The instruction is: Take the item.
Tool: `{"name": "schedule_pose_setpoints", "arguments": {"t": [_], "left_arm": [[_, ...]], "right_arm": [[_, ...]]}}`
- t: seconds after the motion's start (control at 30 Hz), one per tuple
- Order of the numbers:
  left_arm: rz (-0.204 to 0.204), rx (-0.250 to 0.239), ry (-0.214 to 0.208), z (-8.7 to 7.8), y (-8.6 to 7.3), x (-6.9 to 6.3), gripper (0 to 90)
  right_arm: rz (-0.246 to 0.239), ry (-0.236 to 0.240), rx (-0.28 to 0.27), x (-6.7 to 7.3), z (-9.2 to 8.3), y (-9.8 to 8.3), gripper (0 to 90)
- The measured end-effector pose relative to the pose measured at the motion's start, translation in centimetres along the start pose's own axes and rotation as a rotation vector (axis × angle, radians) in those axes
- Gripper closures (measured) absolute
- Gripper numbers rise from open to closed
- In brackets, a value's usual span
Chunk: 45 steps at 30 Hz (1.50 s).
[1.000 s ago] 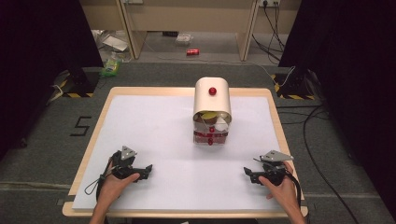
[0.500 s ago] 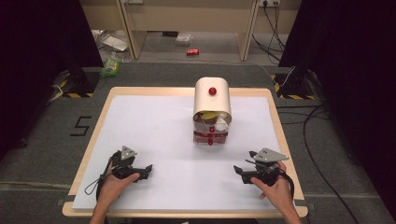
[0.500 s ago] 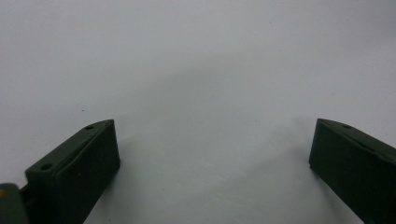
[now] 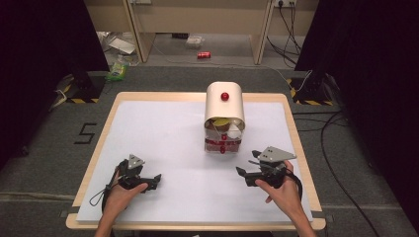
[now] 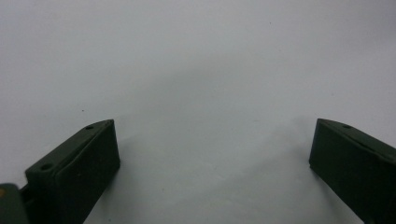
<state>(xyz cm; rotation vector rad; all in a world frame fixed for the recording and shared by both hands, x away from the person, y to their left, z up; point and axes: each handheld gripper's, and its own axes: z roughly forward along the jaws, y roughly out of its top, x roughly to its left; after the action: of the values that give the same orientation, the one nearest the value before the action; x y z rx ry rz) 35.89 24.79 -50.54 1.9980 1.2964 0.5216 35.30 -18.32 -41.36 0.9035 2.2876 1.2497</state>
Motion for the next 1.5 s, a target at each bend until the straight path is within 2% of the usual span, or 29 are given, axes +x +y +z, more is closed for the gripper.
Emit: {"name": "schedule_pose_setpoints", "arguments": {"t": [0.13, 0.27, 0.7, 0.97, 1.13, 1.3, 1.5], "left_arm": [[0.000, 0.000, -0.001, 0.0, 0.0, 0.0, 0.8], [0.000, -0.001, -0.001, 0.0, 0.0, 0.0, 0.8], [0.000, -0.001, 0.000, 0.0, 0.0, 0.0, 0.8], [-0.001, -0.001, -0.001, 0.0, 0.0, 0.0, 0.8], [0.000, -0.001, 0.000, 0.0, 0.0, 0.0, 0.8], [-0.001, -0.001, 0.000, 0.0, 0.0, 0.0, 0.8], [-0.001, -0.001, -0.001, 0.0, 0.0, 0.0, 0.8]], "right_arm": [[0.004, 0.005, -0.018, 0.0, -0.3, 1.4, 20.5], [0.008, 0.011, -0.024, 0.0, -0.4, 2.0, 20.9], [-0.029, 0.019, -0.018, 0.5, -0.3, 4.0, 21.6], [-0.039, 0.028, -0.045, 0.8, -0.6, 5.4, 23.7], [-0.067, 0.031, -0.051, 1.2, -0.7, 6.4, 24.7], [-0.090, 0.028, -0.051, 1.4, -0.2, 7.3, 25.6], [-0.106, 0.011, -0.047, 1.0, 1.2, 8.6, 27.1]]}}
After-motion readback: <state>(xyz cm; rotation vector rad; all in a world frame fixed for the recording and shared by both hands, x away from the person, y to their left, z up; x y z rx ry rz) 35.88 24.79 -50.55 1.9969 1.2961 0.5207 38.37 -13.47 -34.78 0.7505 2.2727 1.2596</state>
